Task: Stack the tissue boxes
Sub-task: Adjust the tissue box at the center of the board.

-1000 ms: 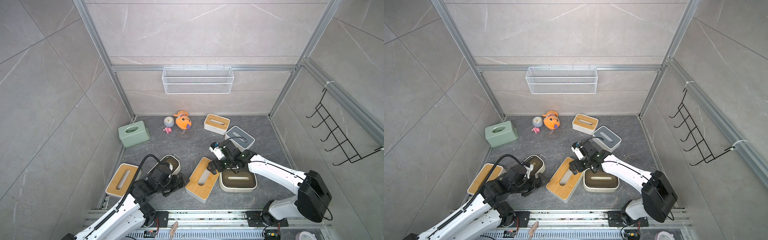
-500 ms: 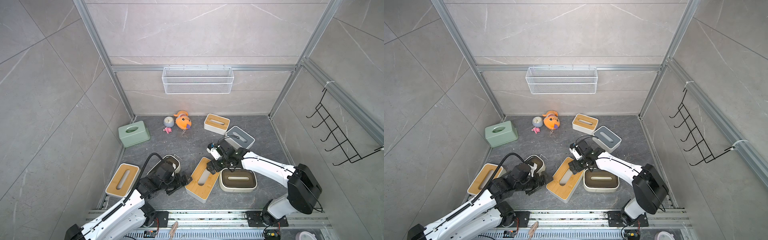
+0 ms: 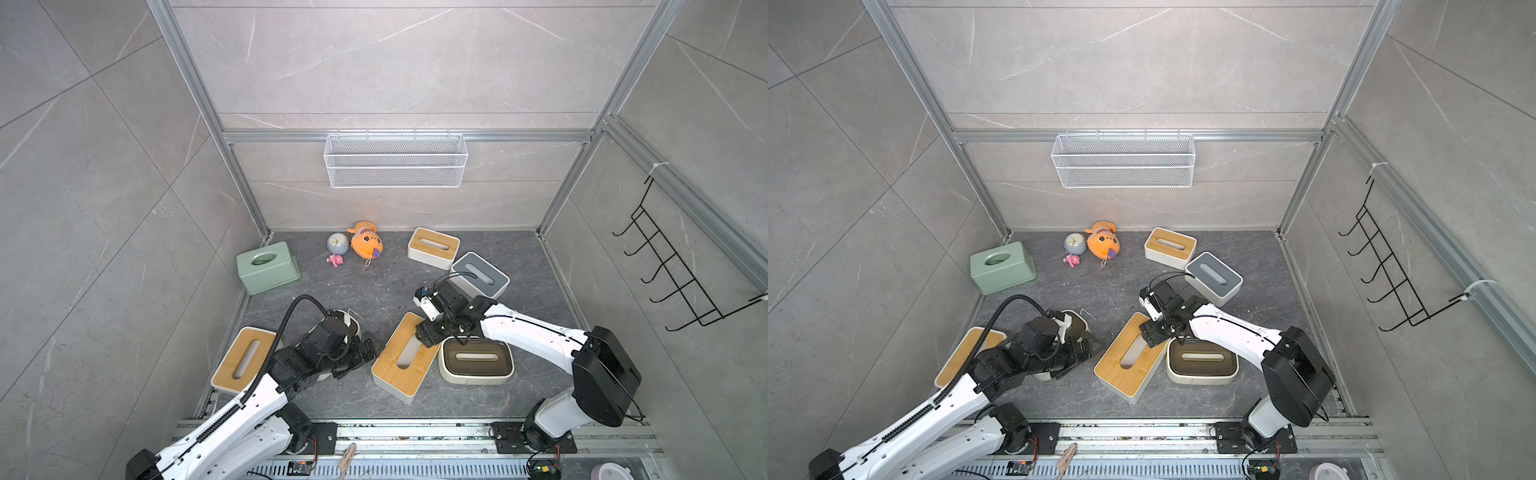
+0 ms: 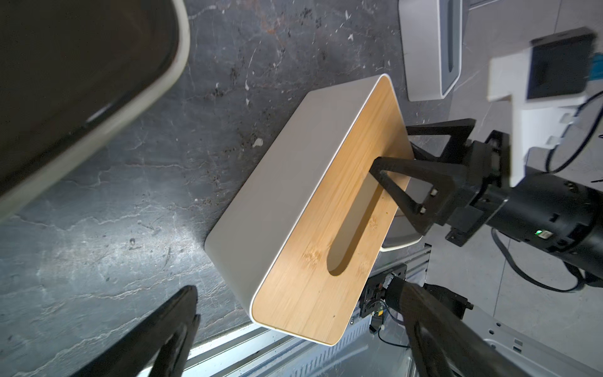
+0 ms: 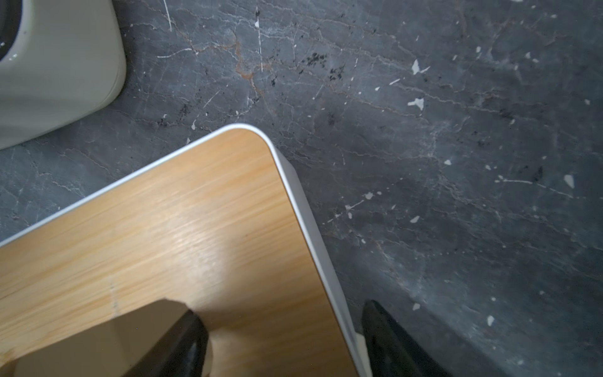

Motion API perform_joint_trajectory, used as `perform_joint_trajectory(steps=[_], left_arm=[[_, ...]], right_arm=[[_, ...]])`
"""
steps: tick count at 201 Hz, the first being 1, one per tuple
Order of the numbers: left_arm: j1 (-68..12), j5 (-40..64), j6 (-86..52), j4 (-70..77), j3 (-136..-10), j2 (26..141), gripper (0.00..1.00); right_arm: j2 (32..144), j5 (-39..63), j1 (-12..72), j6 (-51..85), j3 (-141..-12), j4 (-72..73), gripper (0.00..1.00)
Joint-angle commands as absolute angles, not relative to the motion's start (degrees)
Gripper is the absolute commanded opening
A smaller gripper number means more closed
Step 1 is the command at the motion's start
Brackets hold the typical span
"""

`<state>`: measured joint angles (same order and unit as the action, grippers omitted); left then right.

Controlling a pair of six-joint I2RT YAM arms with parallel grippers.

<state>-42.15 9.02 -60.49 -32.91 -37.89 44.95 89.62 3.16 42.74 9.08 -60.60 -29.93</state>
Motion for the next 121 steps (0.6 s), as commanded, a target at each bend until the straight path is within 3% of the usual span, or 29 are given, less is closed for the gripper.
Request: perform_joint_trajectory(steps=[1,121], left_arm=[[-42.31,6.22,-57.29,-36.65,-40.79,44.64,1.0],[-42.32,8.01,-56.9,-30.99,-41.31,50.19,1.0]], right_arm=[[89.75,-1.68,42.63,10.78,-60.92,-30.37,0.74],[98.79,-11.65,40.07,28.16,-69.24,-33.61,0.69]])
